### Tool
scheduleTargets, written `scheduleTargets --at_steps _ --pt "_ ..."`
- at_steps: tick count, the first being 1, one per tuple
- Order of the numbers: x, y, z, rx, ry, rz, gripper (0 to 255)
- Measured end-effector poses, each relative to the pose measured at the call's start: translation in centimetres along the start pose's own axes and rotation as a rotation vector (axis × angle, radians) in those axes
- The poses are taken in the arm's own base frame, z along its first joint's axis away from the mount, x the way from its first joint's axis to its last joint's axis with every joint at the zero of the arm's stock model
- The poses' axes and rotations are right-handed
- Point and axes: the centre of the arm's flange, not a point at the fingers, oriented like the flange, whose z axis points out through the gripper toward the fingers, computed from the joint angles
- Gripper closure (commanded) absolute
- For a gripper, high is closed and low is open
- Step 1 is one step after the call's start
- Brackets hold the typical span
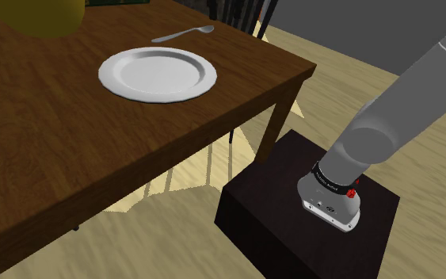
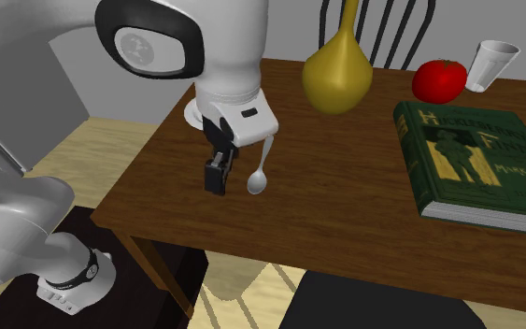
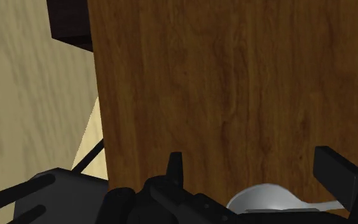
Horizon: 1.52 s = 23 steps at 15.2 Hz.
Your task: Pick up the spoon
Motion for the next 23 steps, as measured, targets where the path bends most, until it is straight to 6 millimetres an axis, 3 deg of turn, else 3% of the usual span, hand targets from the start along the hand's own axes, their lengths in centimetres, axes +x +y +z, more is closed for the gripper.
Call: scheduleTargets --at_steps 3,11,12,23 --pt "3.1 -1.7 -0.8 -0.007 -0.019 0.020 0" --pt "4.4 -2.0 2.8 -0.009 -0.025 0.026 0" --pt "4.4 -2.0 3.0 -0.008 -0.025 0.026 255" --pt "4.4 -2.0 2.8 -0.008 -0.023 0.026 255"
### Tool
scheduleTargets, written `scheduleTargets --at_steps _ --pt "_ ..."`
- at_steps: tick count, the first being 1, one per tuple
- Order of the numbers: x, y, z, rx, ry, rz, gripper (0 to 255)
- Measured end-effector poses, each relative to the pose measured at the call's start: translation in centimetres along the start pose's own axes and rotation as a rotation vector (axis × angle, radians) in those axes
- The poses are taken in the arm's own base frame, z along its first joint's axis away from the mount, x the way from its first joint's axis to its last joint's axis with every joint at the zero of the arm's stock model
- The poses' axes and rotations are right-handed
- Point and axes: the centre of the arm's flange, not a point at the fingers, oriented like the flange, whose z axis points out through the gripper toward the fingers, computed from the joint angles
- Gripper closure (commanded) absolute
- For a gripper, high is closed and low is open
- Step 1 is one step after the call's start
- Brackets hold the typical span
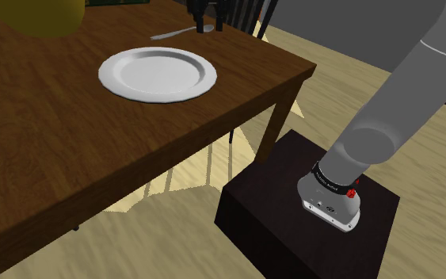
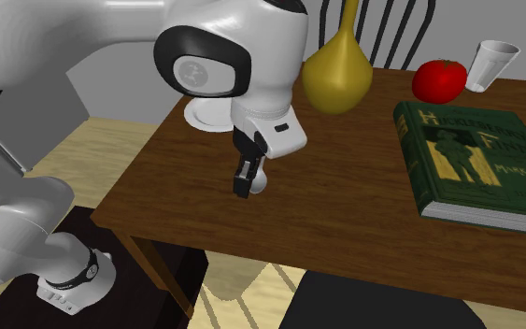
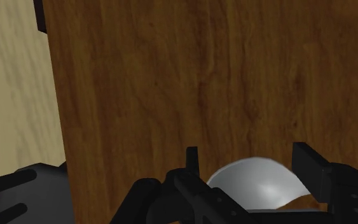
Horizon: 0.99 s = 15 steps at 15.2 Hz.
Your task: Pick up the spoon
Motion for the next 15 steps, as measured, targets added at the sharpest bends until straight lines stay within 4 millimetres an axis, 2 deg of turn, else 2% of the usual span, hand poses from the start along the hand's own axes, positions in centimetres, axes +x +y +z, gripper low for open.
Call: scheduleTargets --at_steps 15 --pt "-1.1 -0.3 -7.3 0.000 0.000 0.000 255"
